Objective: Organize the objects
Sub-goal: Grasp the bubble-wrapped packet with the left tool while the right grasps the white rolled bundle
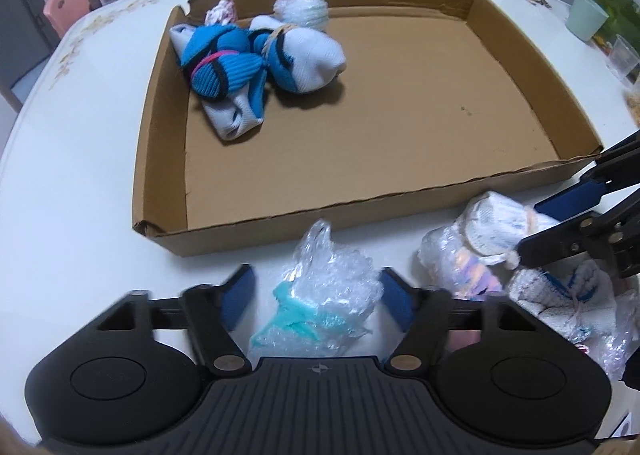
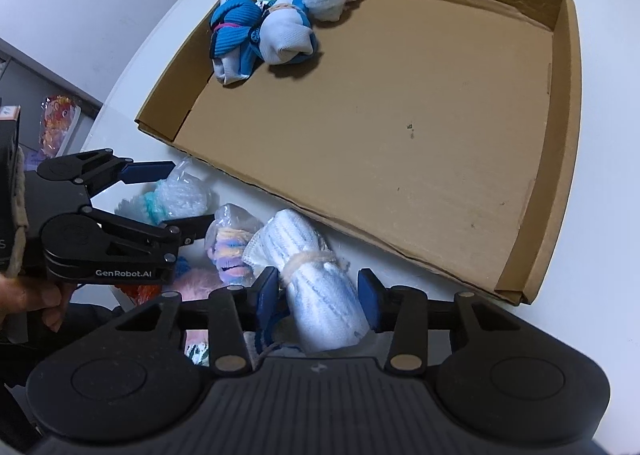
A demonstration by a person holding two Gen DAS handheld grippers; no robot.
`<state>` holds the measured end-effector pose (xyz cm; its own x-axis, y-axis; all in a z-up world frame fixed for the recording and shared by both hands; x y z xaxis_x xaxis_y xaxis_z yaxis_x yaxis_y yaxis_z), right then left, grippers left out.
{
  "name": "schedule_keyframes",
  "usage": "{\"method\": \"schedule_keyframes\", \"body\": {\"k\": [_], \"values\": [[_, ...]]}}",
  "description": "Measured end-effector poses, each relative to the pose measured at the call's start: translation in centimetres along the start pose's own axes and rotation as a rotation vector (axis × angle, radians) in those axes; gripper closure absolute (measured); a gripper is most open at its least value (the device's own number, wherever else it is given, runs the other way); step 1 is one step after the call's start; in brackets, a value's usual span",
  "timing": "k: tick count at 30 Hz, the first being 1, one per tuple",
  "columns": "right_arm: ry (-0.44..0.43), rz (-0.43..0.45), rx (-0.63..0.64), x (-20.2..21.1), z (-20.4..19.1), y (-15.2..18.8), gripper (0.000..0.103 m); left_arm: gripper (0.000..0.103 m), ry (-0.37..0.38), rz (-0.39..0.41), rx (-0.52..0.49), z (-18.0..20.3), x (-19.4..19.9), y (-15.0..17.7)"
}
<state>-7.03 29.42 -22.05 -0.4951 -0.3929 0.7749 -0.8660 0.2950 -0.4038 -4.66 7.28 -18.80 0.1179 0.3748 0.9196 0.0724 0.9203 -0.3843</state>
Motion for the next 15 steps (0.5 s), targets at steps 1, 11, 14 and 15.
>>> {"method": "schedule_keyframes", "body": {"k": [1,11,14,15], "values": [[0.001,0.0,-0.001,0.1,0.0,0.0,0.066,0.051,0.007,0.0,-0.004,0.1,0.1,-0.1],[-0.009,0.034,-0.023,1.3,0.4,0.0,0.07,0.055,0.027,-0.008,0.011,0.0,0.8,-0.4],[-0.013,0.051,-0.012,1.9,0.3,0.0,0.071,0.054,0.024,-0.005,0.013,-0.2,1.2,-0.6],[-0.015,0.058,-0.005,2.1,0.2,-0.1,0.071,0.054,0.023,-0.002,0.014,-0.3,1.3,-0.7]]}}
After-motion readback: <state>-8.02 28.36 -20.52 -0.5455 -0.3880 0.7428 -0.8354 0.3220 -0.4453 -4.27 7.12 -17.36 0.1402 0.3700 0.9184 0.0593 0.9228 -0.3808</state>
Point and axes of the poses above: each gripper's, at about its wrist camera, not at the fingertips, and x roughly against the way its jaws point, z to its right, y to its underside, the point moved 9 cm from there along -x, roughly the way its jaws point, and after that the axes turned 15 degrees about x, right-handed, at the moved point
